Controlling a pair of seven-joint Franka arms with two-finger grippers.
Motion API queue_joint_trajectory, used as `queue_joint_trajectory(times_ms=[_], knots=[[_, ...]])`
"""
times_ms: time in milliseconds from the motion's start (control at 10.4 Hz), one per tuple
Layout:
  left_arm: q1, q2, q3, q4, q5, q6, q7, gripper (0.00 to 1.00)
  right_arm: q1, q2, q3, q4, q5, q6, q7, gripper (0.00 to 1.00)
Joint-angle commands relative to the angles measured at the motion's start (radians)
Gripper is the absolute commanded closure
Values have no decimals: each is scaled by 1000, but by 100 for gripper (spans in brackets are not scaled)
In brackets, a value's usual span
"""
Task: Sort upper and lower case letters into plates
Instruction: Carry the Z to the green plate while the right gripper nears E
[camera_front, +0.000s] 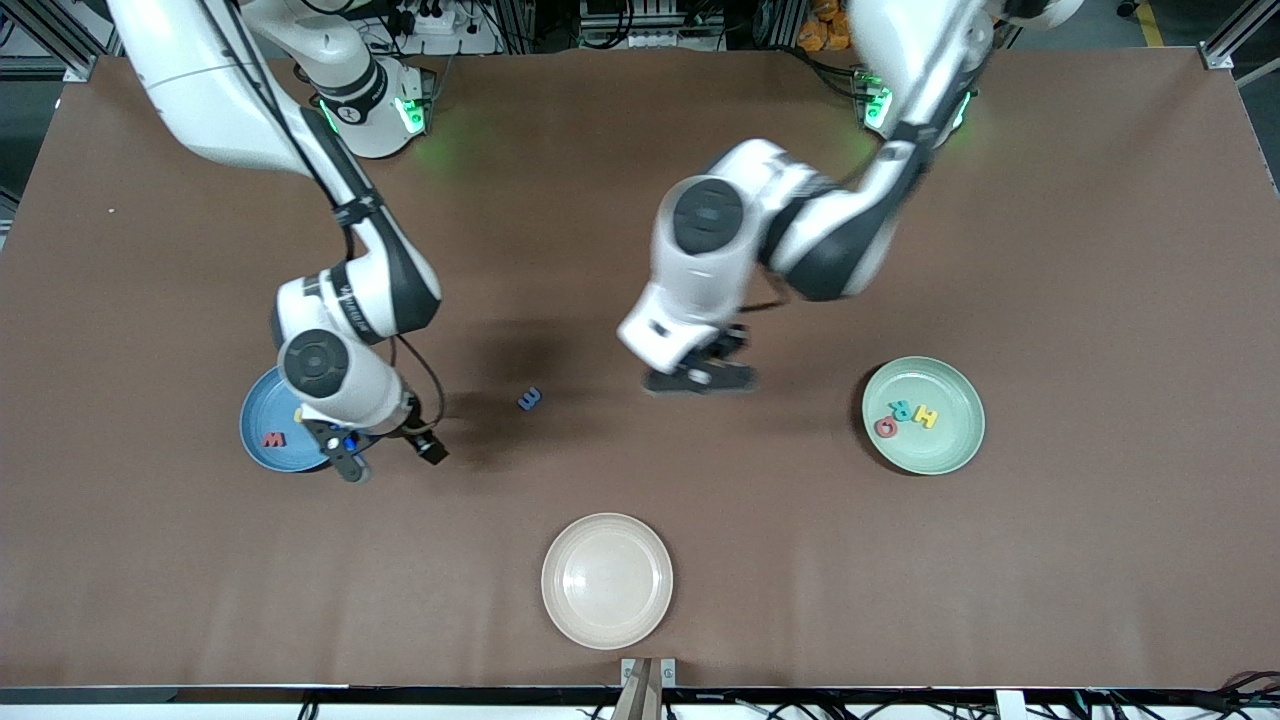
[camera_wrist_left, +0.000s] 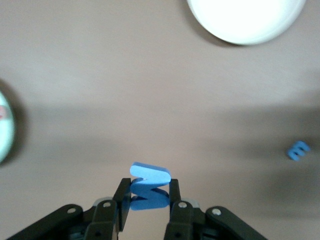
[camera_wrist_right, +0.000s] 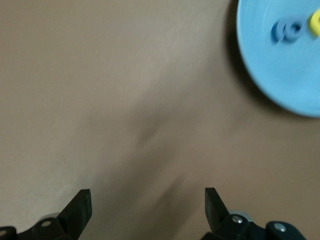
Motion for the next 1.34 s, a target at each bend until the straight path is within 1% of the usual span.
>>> queue_joint_trajectory(times_ms=[0,96,191,287,383,478,670,766,861,957,1053,1148,1244], knots=[[207,-105,-47,-111,-22,-69,230,100,75,57,-4,28,34,62,91,0],[273,-128,-45,-161,-22,-73,336,100,100,60,-3,28,34,94,90,0],[334,-131,-44,-197,-20,-70,403,100,120,73,-3,23,34,131,90,0],[382,-123,-45,-227,-17,-60,427,100,141,85,-3,22,34,143,87,0],[419,-120,-45,-278,-22,-17,473,100,153,87,-3,16,34,142,76,0],[442,-123,-36,-357,-22,56,499,100,172,87,-3,-10,22,145,62,0],[448,-108,-15,-466,-22,202,498,100,183,87,-4,-47,19,188,35,0],[450,-78,-4,-474,-22,236,498,100,184,87,-3,-58,19,188,30,0],[451,-58,4,-475,-22,256,498,95,193,87,-3,-67,19,188,-5,0],[451,-51,19,-468,-20,259,496,79,193,82,-3,-81,19,189,-11,0],[450,-56,33,-468,-20,259,499,55,193,79,-3,-82,20,189,-12,0],[450,-67,39,-465,-16,258,502,12,192,77,-3,-81,22,189,-10,0],[450,-95,39,-464,-13,250,495,0,190,76,-3,-81,25,189,-10,0]])
